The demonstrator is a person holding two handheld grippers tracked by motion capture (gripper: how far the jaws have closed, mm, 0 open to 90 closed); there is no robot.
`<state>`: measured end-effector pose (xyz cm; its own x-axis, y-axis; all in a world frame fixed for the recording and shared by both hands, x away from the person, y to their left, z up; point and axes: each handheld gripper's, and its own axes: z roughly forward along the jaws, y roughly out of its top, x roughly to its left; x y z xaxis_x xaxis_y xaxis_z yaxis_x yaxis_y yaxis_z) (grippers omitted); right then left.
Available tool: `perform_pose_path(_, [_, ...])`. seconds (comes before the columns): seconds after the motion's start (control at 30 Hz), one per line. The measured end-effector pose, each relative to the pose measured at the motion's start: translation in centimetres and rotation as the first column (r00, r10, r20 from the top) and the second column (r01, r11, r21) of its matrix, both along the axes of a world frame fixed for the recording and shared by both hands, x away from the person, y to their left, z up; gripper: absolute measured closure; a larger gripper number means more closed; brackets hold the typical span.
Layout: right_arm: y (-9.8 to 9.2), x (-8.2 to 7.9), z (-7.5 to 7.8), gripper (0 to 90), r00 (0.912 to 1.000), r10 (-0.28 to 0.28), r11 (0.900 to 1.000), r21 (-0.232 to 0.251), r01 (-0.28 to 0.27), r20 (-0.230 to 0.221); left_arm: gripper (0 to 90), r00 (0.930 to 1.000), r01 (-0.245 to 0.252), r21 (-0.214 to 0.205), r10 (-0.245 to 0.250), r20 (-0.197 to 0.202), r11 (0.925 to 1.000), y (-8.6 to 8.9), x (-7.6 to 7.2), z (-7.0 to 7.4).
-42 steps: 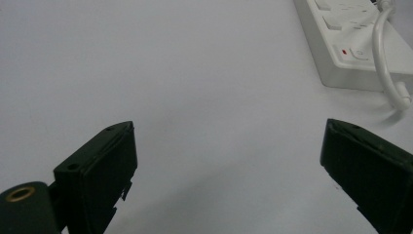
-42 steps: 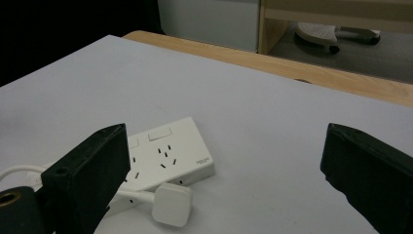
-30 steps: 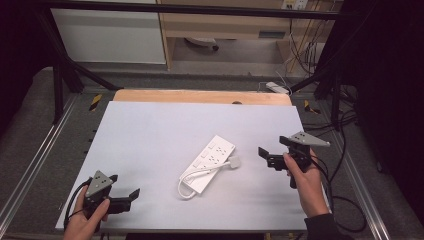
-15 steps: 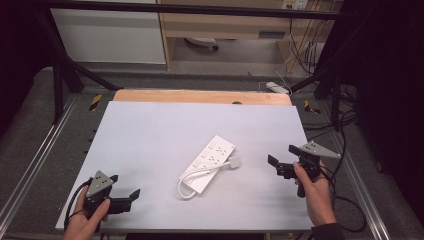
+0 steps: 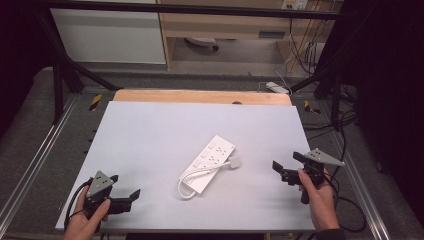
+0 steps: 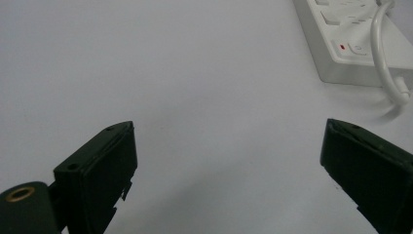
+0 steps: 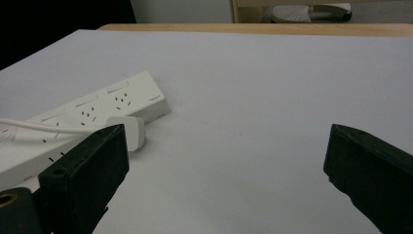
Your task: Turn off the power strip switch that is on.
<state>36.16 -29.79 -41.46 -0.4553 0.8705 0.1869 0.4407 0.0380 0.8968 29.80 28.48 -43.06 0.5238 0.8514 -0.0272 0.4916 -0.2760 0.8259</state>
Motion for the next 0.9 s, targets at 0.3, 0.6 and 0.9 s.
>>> perform_pose_path(0.3, [-0.2, -0.6, -1.5, 3.2, 0.9997, -0.001, 1.0, -0.004, 0.001, -0.024, 6.5, 1.0, 0.001, 0.001, -0.001, -0.001, 1.0, 0.0, 0.0, 0.0])
perform_pose_path(0.6, [0.4, -1.0, -2.4, 3.0, 0.9991, 0.024, 0.9989, -0.039, -0.025, -0.036, 6.5, 1.0, 0.003, 0.001, -0.003, 0.0, 1.0, 0.0, 0.0, 0.0])
perform_pose_path(0.9, [2.2, -0.8, -3.3, 3.0, 0.9948, 0.077, 0.9928, -0.087, -0.082, -0.068, 6.5, 1.0, 0.008, 0.004, -0.008, 0.001, 1.0, -0.1, 0.0, 0.0])
